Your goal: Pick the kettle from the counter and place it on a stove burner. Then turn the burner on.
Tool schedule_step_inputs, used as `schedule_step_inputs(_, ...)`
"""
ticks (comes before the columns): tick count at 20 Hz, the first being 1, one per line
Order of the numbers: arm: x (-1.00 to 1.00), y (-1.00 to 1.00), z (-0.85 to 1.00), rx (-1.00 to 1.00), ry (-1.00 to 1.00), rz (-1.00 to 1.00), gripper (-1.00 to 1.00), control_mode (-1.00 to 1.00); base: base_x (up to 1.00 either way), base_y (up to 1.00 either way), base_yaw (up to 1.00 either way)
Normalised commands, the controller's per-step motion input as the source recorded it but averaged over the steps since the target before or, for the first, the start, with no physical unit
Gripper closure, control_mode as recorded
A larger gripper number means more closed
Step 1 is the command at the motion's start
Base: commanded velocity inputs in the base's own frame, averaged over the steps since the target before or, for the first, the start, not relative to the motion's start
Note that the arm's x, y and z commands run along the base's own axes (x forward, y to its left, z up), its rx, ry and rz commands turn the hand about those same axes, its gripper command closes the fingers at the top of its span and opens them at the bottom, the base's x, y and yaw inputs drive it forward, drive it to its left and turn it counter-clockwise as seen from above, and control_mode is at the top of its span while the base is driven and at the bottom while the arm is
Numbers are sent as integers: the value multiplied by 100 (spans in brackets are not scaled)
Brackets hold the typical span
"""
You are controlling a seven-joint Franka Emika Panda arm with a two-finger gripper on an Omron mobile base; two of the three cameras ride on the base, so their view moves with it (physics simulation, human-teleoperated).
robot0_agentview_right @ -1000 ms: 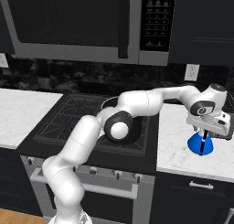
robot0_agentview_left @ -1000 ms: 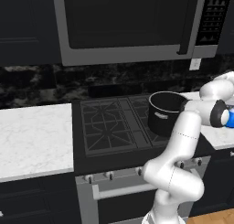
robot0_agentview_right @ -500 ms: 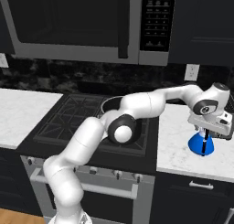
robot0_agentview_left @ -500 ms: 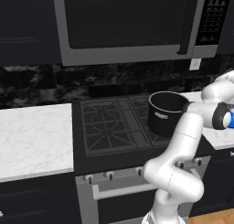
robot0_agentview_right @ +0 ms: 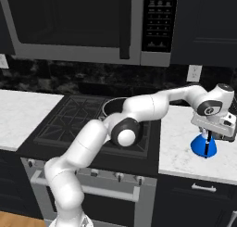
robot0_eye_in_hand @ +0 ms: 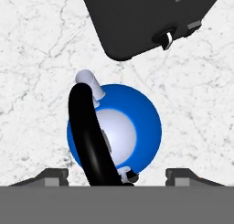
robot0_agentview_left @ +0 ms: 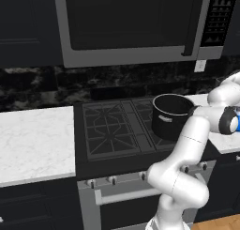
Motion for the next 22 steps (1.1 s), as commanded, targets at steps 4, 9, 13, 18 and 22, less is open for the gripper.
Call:
schedule_step_inputs(4, 0, 0, 0, 0, 0, 0, 100, -100, 0, 0, 0)
schedule_step_inputs(9, -9, 1, 0, 0, 0, 0, 100, -100, 0, 0, 0)
schedule_step_inputs(13, -36, 19, 0, 0, 0, 0, 100, -100, 0, 0, 0)
schedule_step_inputs(18, -64, 35, 3, 0, 0, 0, 100, -100, 0, 0, 0)
schedule_step_inputs(22, -80, 52, 20, -3, 0, 0, 100, -100, 0, 0, 0)
